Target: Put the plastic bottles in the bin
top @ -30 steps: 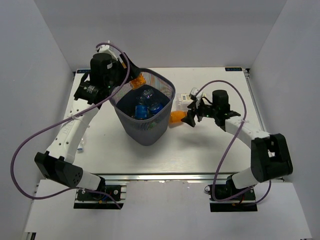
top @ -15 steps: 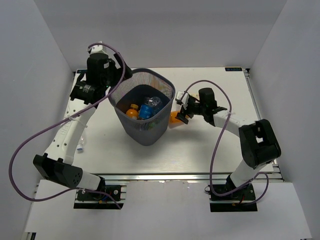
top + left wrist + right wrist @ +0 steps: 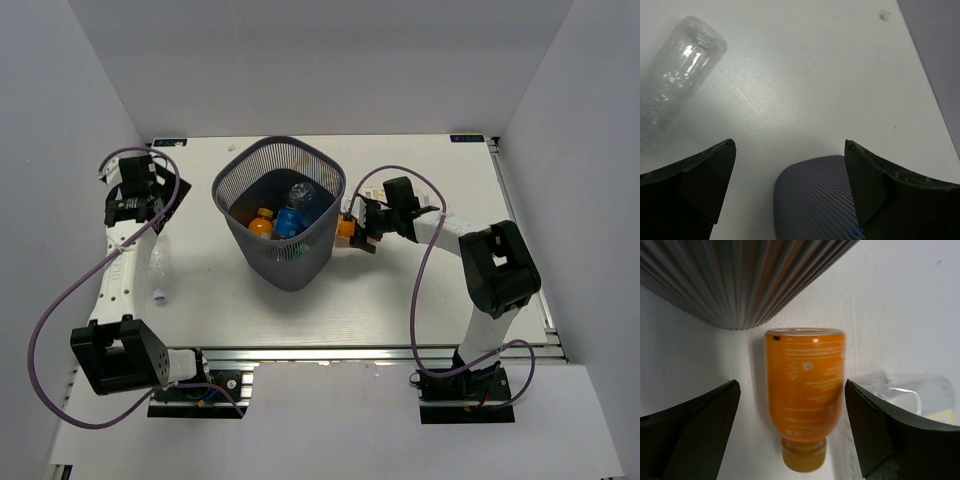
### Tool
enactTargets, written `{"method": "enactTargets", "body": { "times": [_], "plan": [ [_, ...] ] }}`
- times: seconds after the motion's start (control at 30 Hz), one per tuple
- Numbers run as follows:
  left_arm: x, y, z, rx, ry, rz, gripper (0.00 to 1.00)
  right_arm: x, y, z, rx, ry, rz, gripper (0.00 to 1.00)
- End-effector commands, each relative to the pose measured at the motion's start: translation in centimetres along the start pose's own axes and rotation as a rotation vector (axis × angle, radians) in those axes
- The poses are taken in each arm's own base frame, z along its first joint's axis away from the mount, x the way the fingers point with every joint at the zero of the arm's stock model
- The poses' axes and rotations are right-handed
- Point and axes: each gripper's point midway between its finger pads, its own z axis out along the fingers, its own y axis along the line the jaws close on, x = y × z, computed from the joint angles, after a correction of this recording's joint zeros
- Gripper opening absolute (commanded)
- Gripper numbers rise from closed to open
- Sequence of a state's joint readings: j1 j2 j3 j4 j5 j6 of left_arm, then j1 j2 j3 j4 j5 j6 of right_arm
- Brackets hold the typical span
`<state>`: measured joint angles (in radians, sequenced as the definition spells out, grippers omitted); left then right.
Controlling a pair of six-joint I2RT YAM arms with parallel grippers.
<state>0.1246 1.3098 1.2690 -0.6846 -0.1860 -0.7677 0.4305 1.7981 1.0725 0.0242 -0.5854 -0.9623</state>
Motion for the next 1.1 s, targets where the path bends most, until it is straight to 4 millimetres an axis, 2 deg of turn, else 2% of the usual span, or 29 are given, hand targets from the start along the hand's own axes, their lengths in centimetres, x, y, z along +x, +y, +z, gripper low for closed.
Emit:
{"method": "enactTargets", "body": {
  "times": [0.0, 0.1, 0.13, 0.17, 0.27, 0.3, 0.33, 0.37, 0.47, 0.5, 0.57, 0.73, 0.77, 0.8, 0.83, 0.87, 0.93, 0.97, 1.03, 1.07],
  "plan": [
    [-0.3, 2.3, -0.2, -0.046, -0.008, -0.115, 0.98, -0.5, 0.9, 1.1, -0.075, -0.034, -0.004, 0.89],
    [-0.3, 4.2, 0.1, -0.095, -0.026, -0.150, 0.98, 0.2, 0.3, 1.9, -0.066, -0.011, 0.025, 0.88],
    [-0.1, 4.9, 0.1, -0.119, -0.026, -0.159, 0.98, 0.7, 0.7, 2.1, -0.083, 0.003, 0.046, 0.87],
    [-0.1, 5.9, 0.3, -0.157, -0.033, -0.173, 0.98, 0.5, 0.1, 2.2, -0.074, 0.005, 0.045, 0.86],
    [0.3, 7.4, 0.3, -0.200, -0.039, -0.186, 0.98, 1.1, 0.3, 2.3, -0.086, 0.030, 0.064, 0.79],
    [0.6, 7.6, 0.4, -0.198, -0.037, -0.185, 0.98, 1.2, 0.3, 2.4, -0.088, 0.038, 0.064, 0.73],
    [0.6, 7.4, 0.1, -0.177, -0.049, -0.191, 0.98, 1.3, 0.2, 2.5, -0.088, 0.043, 0.064, 0.71],
    [1.5, 8.0, 0.4, -0.188, -0.035, -0.193, 0.98, 1.3, 0.1, 2.5, -0.083, 0.047, 0.061, 0.68],
    [2.1, 9.2, 0.2, -0.225, -0.034, -0.190, 0.98, 0.7, 0.4, 2.2, -0.107, 0.042, 0.069, 0.56],
    [2.1, 9.9, 0.1, -0.259, -0.044, -0.184, 0.98, -0.1, 0.1, 1.8, -0.106, 0.033, 0.067, 0.52],
    [2.6, 10.8, 0.0, -0.293, -0.035, -0.171, 0.98, -1.5, -0.8, 1.0, -0.093, 0.018, 0.061, 0.49],
    [3.3, 11.7, -0.1, -0.318, -0.026, -0.139, 0.98, -4.7, -3.1, -2.4, 0.051, 0.008, 0.046, 0.44],
    [3.3, 11.9, -0.2, -0.321, -0.026, -0.134, 0.98, -4.8, -4.0, -3.2, 0.105, 0.024, 0.049, 0.44],
    [3.3, 11.9, -0.3, -0.321, -0.030, -0.133, 0.98, -6.5, -5.2, -4.5, 0.169, -0.006, 0.035, 0.44],
    [3.4, 12.1, -0.3, -0.323, -0.028, -0.132, 0.98, -7.1, -5.8, -5.3, 0.208, -0.017, 0.028, 0.44],
    [3.5, 12.2, -0.4, -0.324, -0.028, -0.128, 0.98, -7.1, -6.6, -6.1, 0.275, -0.001, 0.038, 0.44],
    [3.8, 12.5, -0.6, -0.325, -0.030, -0.132, 0.98, -9.7, -9.3, -8.6, 0.415, -0.047, 0.056, 0.38],
    [4.0, 12.7, -0.6, -0.332, -0.032, -0.141, 0.98, -10.6, -11.3, -10.3, 0.513, -0.038, 0.072, 0.39],
    [4.3, 13.2, -0.8, -0.349, -0.036, -0.155, 0.98, -13.3, -13.5, -13.3, 0.638, -0.086, 0.109, 0.45],
    [4.8, 13.4, -0.7, -0.352, -0.024, -0.161, 0.98, -14.9, -14.9, -15.6, 0.730, -0.110, 0.111, 0.45]
  ]
}}
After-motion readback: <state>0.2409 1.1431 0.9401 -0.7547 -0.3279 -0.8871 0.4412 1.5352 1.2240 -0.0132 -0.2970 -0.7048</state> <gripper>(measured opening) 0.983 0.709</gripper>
